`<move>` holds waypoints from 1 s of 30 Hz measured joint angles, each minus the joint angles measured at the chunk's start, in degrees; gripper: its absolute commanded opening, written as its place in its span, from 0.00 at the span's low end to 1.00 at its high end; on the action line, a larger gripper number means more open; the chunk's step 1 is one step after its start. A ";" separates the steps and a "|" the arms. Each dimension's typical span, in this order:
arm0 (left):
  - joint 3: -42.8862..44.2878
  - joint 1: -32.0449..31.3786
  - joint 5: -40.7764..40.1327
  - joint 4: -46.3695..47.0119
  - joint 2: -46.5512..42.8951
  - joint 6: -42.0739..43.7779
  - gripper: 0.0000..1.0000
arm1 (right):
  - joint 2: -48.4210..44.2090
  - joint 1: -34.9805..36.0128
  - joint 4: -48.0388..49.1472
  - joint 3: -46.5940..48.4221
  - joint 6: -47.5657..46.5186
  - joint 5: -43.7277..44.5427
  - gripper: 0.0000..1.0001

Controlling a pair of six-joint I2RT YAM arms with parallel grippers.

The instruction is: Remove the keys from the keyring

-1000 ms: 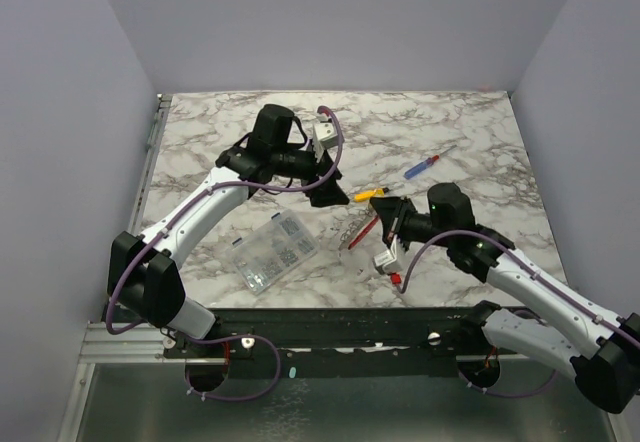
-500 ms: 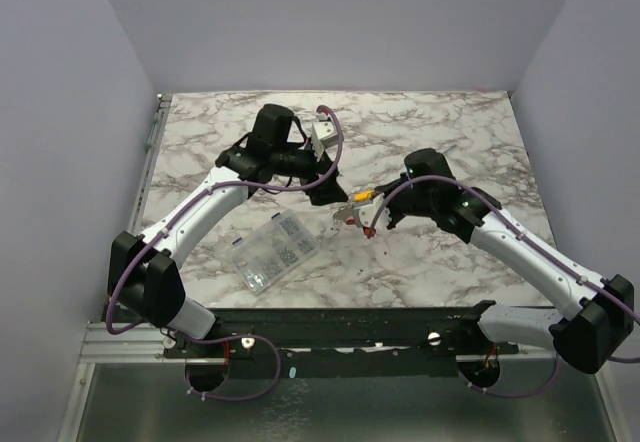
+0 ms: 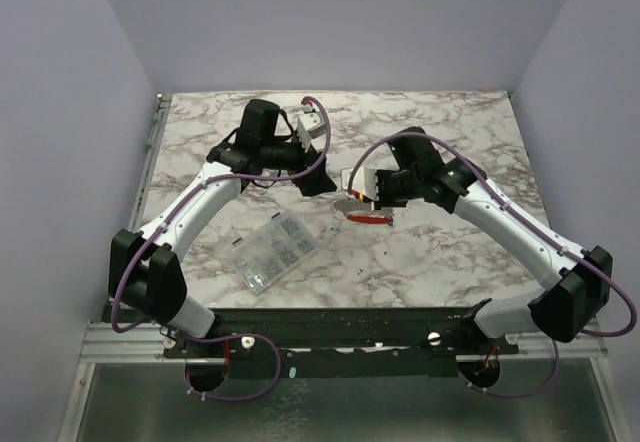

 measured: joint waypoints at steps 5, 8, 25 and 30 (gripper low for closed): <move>-0.33 1.73 0.72 0.44 0.00 -0.17 0.84 | 1.51 0.00 -3.41 2.93 6.21 -2.38 0.01; -1.03 2.29 1.99 0.87 0.00 -0.22 0.80 | 2.34 0.00 -5.11 4.81 9.53 -3.78 0.01; -8.37 0.96 7.76 4.07 -4.02 3.17 0.50 | 4.39 -0.13 -2.51 7.34 32.44 -10.54 0.01; -8.50 -1.68 7.78 4.96 -4.90 4.87 0.49 | 4.83 -0.42 -0.63 7.34 36.44 -12.52 0.01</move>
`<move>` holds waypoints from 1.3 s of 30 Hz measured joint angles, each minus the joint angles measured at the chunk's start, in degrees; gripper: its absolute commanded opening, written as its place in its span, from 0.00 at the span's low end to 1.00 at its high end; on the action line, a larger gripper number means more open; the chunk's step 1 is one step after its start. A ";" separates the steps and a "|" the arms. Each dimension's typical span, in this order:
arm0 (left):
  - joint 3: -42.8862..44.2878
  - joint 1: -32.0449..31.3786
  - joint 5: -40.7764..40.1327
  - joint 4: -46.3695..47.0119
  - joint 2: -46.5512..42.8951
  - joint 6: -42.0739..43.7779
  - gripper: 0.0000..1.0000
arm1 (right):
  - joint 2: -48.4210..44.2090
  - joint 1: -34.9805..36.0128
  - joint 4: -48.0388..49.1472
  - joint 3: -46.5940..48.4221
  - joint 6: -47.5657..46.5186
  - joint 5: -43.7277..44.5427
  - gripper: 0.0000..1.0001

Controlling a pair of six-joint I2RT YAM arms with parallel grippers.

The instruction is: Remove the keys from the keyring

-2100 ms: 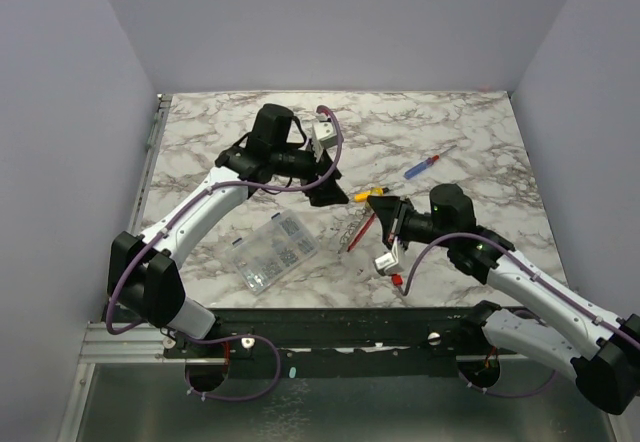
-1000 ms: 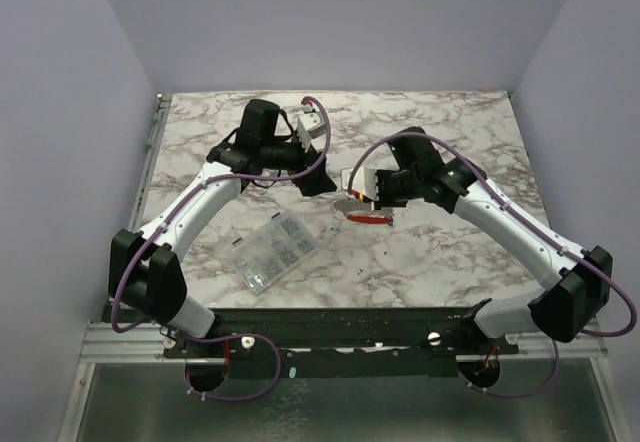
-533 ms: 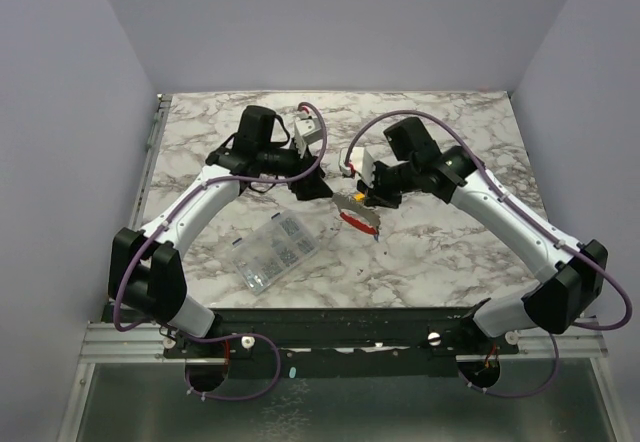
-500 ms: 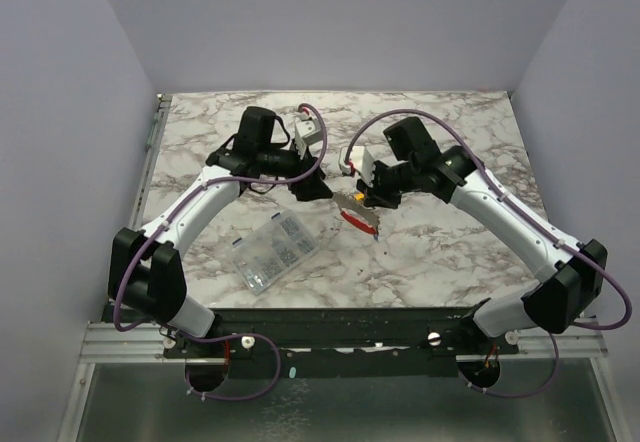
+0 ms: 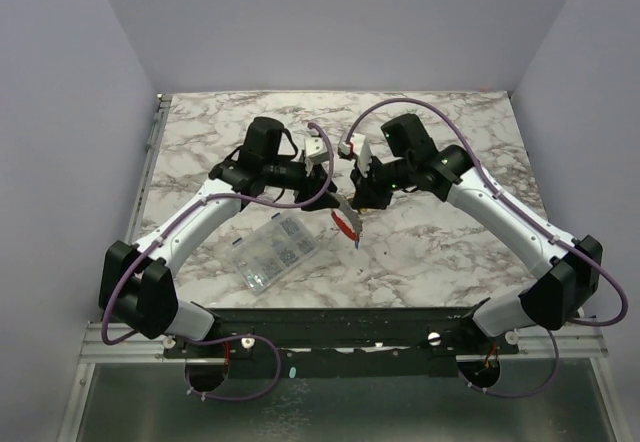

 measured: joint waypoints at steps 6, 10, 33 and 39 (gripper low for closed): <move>-0.85 -1.81 0.20 0.39 -0.04 2.03 0.50 | 0.63 -0.13 0.66 0.00 2.32 -2.19 0.01; -1.55 -2.40 0.20 0.42 -0.04 3.37 0.50 | 0.92 -0.24 0.72 0.00 3.52 -3.34 0.01; -3.85 -4.83 0.07 1.95 0.15 5.42 0.42 | 2.99 -1.29 1.95 0.02 8.24 -5.99 0.01; -4.17 -5.07 -0.57 3.21 0.15 4.66 0.32 | 3.13 -1.44 1.99 0.02 8.92 -6.67 0.01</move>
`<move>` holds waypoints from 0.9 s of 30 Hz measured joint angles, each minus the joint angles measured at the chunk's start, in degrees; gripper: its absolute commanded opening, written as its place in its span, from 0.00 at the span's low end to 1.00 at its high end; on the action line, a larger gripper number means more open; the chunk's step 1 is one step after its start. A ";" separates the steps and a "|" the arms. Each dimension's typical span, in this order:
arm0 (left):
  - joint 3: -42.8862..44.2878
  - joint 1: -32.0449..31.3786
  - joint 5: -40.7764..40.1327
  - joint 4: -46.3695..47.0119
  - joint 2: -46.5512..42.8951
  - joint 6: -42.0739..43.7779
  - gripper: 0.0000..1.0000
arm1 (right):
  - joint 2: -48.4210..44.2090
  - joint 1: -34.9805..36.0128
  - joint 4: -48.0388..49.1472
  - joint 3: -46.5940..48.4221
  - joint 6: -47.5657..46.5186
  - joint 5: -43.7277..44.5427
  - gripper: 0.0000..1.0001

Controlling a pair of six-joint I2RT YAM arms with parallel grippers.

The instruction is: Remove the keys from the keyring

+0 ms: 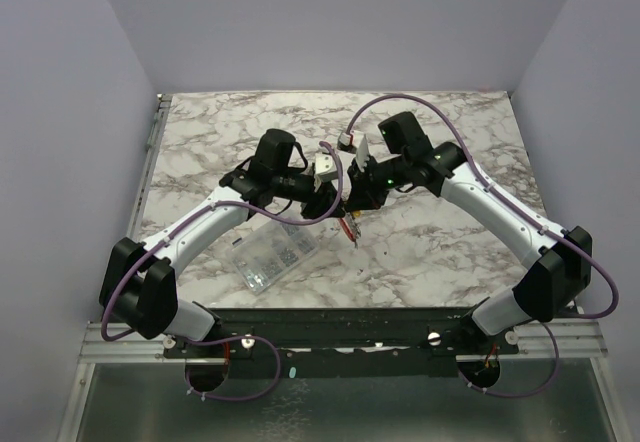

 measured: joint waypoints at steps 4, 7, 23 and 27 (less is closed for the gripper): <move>-0.44 0.00 -0.59 0.83 0.00 -0.42 0.34 | 0.00 -0.20 0.00 0.00 0.37 -0.17 0.01; -0.90 0.00 -0.83 1.22 0.02 -0.63 0.38 | 0.00 -0.26 0.00 0.02 0.59 -0.33 0.01; -1.05 0.00 -2.69 2.03 0.11 -1.64 0.00 | -0.02 -1.20 0.00 0.09 0.66 -0.74 0.01; -1.05 0.00 -3.17 2.32 0.11 -1.88 0.00 | -0.02 -1.57 0.00 0.09 0.68 -0.76 0.01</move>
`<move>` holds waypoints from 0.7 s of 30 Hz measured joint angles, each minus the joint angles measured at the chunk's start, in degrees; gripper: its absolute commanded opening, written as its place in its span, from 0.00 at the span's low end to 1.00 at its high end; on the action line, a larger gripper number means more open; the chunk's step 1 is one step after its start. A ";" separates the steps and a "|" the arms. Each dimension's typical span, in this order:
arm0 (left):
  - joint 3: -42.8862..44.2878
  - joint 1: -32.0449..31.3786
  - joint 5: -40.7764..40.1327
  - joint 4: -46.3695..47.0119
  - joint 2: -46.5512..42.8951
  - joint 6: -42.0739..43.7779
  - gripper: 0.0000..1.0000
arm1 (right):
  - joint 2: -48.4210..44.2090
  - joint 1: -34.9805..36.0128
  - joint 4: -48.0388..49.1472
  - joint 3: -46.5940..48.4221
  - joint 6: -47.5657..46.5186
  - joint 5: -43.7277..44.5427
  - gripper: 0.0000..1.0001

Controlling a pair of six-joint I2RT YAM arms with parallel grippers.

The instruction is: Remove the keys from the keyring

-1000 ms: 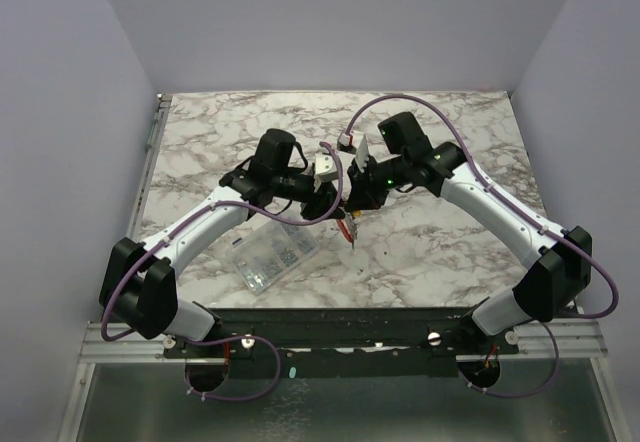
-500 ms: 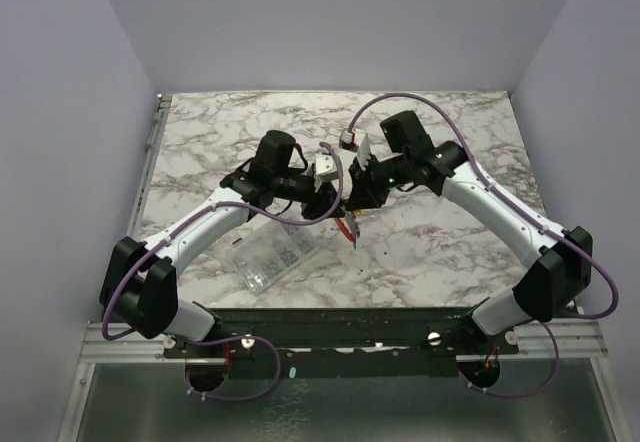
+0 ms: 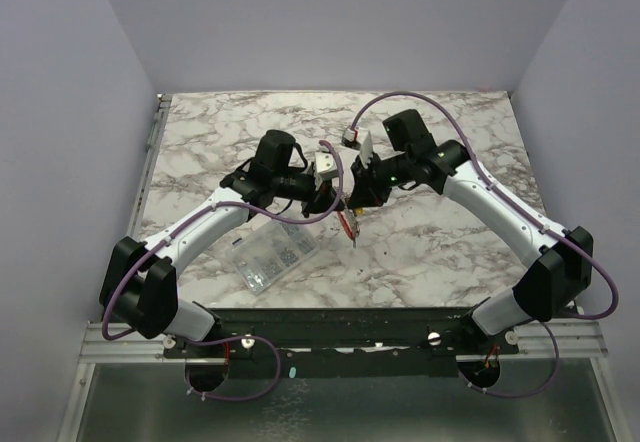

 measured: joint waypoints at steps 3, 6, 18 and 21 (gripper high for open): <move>0.00 0.15 -0.09 0.24 0.00 -0.63 0.00 | 0.00 -0.26 0.00 0.00 -0.02 0.00 0.01; 0.00 0.87 0.07 0.48 0.00 -1.64 0.00 | -0.02 -0.79 0.07 -0.15 -0.09 -0.02 0.01; -0.35 4.55 3.26 3.61 -0.31 -6.14 0.13 | -0.46 -3.41 0.11 -2.86 -0.76 -0.02 0.00; -0.81 4.28 3.06 4.22 -0.39 -6.36 0.28 | -0.46 -3.50 0.44 -2.86 -0.35 -0.52 0.01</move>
